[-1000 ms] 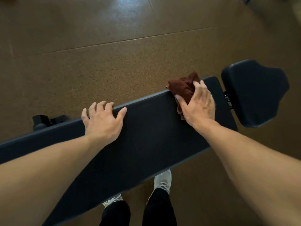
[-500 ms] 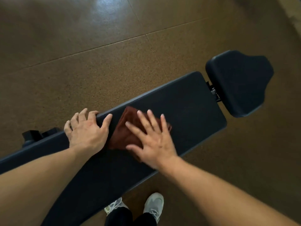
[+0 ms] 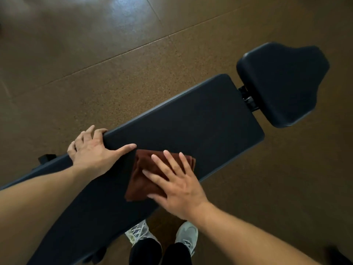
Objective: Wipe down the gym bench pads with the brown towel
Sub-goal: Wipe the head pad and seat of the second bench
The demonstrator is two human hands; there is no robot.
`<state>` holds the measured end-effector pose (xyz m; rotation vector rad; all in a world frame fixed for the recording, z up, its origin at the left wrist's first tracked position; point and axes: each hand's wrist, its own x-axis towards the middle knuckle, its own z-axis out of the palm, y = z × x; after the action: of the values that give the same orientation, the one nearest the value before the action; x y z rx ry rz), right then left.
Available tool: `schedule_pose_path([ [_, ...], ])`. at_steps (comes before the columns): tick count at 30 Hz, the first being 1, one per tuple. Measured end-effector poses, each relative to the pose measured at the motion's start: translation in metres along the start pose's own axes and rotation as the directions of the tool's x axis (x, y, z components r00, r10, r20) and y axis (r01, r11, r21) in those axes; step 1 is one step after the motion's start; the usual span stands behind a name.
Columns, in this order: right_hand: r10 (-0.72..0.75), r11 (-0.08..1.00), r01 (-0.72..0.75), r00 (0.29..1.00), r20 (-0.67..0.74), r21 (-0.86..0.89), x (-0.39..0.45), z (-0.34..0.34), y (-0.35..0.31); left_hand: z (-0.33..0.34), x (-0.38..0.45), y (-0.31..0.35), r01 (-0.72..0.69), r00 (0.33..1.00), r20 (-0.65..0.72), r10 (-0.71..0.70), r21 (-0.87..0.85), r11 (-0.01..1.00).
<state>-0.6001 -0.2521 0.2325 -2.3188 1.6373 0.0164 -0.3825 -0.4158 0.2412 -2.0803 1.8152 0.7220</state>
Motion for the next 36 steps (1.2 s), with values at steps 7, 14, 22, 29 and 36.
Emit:
schedule_pose_path([
  [7,0.671,0.741,-0.663,0.738,-0.078,0.104,0.005,-0.055,0.187,-0.004,-0.001,0.001,-0.004,1.000,0.008,0.004,0.000,1.000],
  [14,0.674,0.738,-0.666,0.721,-0.162,0.107,-0.019,-0.028,0.116,0.003,-0.002,0.001,-0.017,0.998,-0.060,0.016,-0.014,1.000],
  [22,-0.083,0.997,0.082,0.996,-0.046,-0.007,-0.026,0.019,-0.011,0.014,-0.016,0.000,-0.012,0.989,-0.150,-0.001,-0.087,0.996],
  [29,0.684,0.729,-0.674,0.713,-0.154,0.118,0.027,-0.036,0.117,0.019,-0.016,-0.005,-0.037,0.994,-0.108,0.021,-0.145,0.989],
  [36,0.683,0.730,-0.668,0.704,-0.195,0.145,0.037,-0.010,0.027,0.007,-0.012,-0.016,-0.130,0.991,-0.012,0.131,-0.277,0.952],
])
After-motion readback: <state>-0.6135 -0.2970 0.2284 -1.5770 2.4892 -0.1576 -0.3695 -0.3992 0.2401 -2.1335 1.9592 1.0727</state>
